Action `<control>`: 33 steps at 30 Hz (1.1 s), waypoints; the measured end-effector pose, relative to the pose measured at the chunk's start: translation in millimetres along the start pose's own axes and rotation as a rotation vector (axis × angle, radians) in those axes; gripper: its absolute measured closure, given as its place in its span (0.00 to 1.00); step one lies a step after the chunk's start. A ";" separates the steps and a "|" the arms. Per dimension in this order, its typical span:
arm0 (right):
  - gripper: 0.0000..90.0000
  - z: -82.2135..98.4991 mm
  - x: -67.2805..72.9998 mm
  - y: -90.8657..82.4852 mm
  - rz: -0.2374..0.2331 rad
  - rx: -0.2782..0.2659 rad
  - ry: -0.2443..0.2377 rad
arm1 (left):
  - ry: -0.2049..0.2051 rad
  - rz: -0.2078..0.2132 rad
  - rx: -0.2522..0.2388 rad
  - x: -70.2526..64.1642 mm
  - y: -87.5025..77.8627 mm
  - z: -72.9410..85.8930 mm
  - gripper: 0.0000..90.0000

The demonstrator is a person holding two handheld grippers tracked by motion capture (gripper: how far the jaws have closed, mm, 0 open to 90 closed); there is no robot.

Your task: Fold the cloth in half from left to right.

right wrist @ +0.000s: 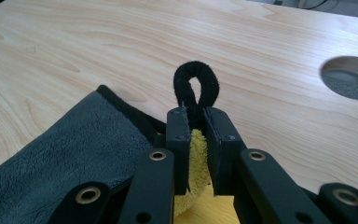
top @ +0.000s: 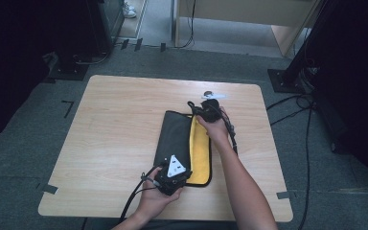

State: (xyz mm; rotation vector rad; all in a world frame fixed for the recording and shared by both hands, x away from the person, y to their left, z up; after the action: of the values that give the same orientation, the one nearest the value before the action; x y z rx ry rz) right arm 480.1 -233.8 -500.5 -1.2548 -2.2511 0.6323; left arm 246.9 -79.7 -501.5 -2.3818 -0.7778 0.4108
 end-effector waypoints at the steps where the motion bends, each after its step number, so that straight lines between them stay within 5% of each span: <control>1: 0.90 1.1 -3.8 -1.9 -0.002 -0.003 0.012 | 0.007 -0.003 -0.003 -2.0 1.7 -2.2 0.95; 8: 0.90 -0.5 -15.2 -9.5 0.004 -0.045 0.027 | -0.002 0.001 -0.009 -14.5 22.8 -6.3 0.93; 11: 0.89 4.6 -19.8 -7.2 0.037 -0.007 0.023 | -0.018 0.000 0.000 -15.0 29.4 -3.8 0.87; 13: 0.82 9.9 -26.1 -7.1 0.050 -0.003 0.030 | -0.037 0.010 -0.019 -13.4 27.3 -4.6 0.74; 19: 0.69 10.6 -40.3 -18.8 0.095 -0.035 0.091 | -0.014 0.063 -0.082 -8.0 -0.9 -7.1 0.60; 22: 0.68 11.0 -45.8 -25.3 0.115 -0.036 0.089 | -0.035 0.054 -0.105 3.5 -13.2 -4.1 0.59; 33: 0.61 3.8 -51.4 -44.4 0.157 -0.065 0.104 | -0.128 -0.087 -0.100 56.8 -28.6 14.8 0.60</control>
State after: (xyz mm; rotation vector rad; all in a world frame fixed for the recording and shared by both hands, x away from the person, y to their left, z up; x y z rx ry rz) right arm 472.9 -300.0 -486.2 -1.4733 -2.1186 0.5406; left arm 272.2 -19.5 -501.1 -2.4217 -0.9771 0.5034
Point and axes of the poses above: each handheld gripper's, and its own axes: y roughly forward along the jaws, z roughly out of its underside, x roughly to its left, the point moved 3 cm from there along y, roughly forward along the jaws
